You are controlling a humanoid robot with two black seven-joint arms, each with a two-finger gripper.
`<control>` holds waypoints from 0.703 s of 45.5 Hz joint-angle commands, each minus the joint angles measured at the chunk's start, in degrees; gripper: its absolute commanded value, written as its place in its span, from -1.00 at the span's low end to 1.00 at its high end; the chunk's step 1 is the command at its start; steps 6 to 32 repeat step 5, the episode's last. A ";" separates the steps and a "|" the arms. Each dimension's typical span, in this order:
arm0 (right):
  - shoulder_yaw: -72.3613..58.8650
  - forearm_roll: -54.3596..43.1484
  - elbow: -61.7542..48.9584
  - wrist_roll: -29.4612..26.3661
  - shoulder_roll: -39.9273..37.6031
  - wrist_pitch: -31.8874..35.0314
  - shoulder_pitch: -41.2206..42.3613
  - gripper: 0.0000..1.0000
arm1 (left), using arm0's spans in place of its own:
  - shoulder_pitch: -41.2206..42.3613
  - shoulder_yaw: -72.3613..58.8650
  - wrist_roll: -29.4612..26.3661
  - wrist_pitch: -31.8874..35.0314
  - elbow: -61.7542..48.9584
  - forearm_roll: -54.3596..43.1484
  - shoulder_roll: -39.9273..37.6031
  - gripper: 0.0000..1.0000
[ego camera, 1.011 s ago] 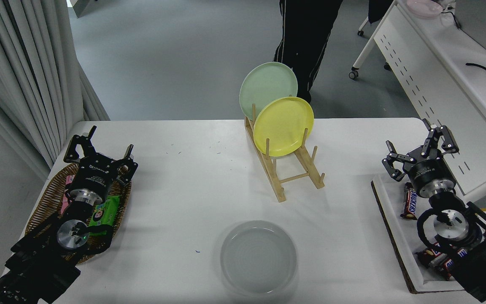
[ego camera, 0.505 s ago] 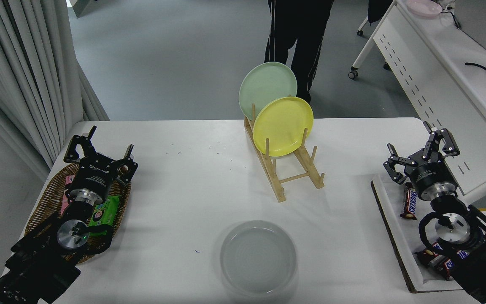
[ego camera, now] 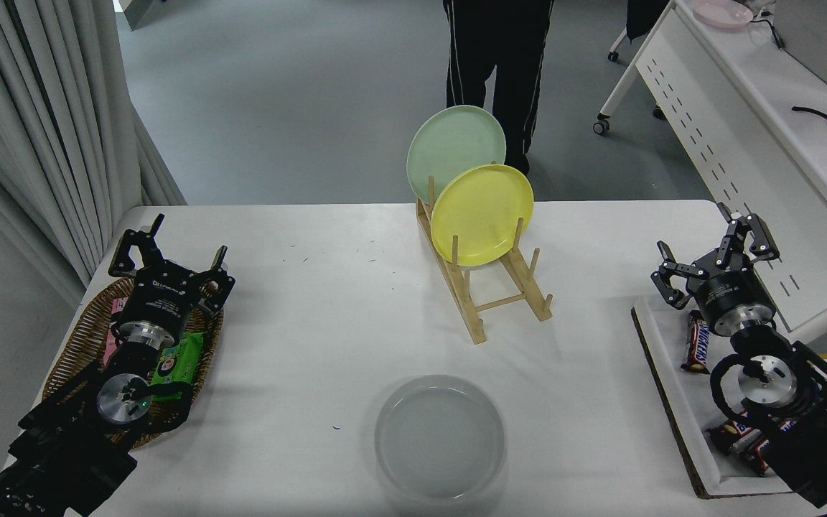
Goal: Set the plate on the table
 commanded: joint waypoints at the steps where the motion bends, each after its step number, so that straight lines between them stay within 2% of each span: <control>1: -0.47 -0.02 -0.18 0.00 0.12 -0.04 0.20 0.99 | 0.00 -0.01 0.00 0.00 0.02 0.00 0.00 1.00; 32: -0.55 -0.02 0.26 0.00 0.12 0.22 -0.15 0.99 | 0.00 -0.01 0.00 0.00 0.02 0.00 0.00 1.00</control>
